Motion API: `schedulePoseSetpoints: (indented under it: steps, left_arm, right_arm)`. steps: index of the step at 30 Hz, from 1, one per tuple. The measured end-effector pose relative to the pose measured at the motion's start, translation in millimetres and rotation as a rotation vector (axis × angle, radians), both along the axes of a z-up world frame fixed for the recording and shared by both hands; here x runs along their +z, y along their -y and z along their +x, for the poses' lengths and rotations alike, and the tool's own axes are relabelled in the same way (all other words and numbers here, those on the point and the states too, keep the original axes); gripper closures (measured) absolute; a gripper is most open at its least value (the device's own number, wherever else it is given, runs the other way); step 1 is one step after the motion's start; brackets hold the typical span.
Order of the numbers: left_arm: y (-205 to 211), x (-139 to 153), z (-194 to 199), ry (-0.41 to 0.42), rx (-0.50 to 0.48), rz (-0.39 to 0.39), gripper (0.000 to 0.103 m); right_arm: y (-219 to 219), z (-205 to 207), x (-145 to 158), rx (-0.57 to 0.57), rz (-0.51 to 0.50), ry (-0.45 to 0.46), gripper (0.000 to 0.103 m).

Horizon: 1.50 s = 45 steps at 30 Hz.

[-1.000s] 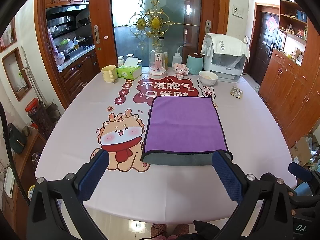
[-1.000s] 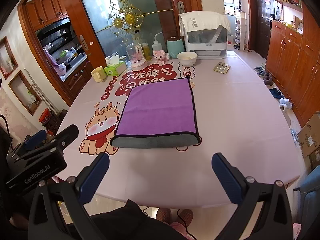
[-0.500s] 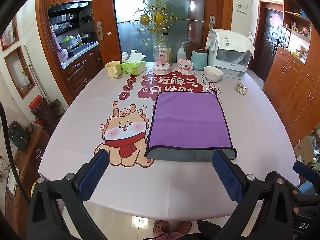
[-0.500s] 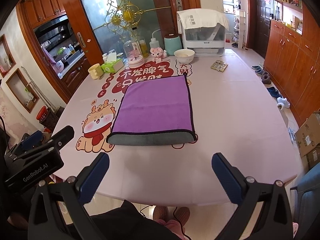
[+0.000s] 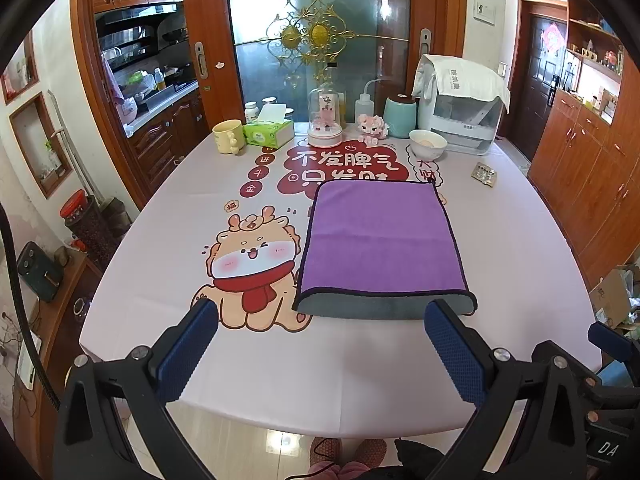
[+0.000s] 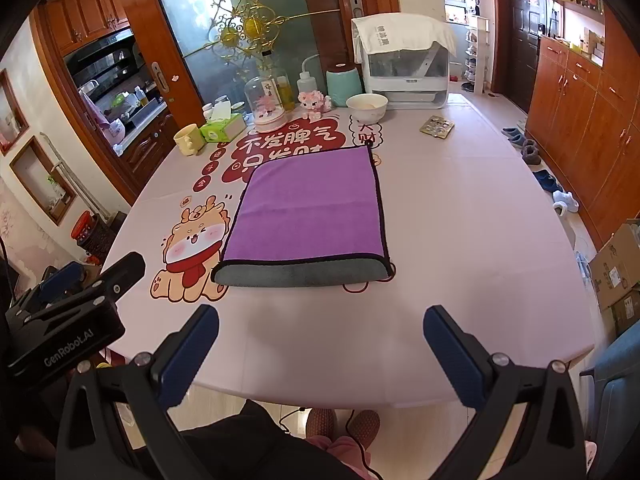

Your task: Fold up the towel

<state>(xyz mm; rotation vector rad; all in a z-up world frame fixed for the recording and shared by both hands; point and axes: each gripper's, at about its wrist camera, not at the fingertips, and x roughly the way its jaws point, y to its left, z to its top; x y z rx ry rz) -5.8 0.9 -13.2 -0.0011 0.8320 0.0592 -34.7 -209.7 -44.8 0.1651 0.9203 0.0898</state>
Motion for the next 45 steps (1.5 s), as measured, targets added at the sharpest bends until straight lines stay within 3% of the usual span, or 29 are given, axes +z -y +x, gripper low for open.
schedulePoseSetpoints:
  steps: [13, 28, 39, 45]
  left_arm:
    - [-16, 1, 4, -0.022, -0.037, -0.010, 0.001]
    - [-42, 5, 21, -0.035, -0.133, -0.040, 0.001]
    - [-56, -17, 41, -0.099, -0.129, -0.028, 0.001]
    - [-57, -32, 57, -0.125, -0.122, -0.009, 0.001]
  right_arm:
    - [-6, 2, 2, -0.028, 0.016, 0.007, 0.001]
    - [-21, 1, 2, -0.140, 0.009, 0.025, 0.001]
    - [-22, 7, -14, -0.122, -0.022, 0.029, 0.002]
    - [-11, 21, -32, -0.100, -0.008, 0.007, 0.007]
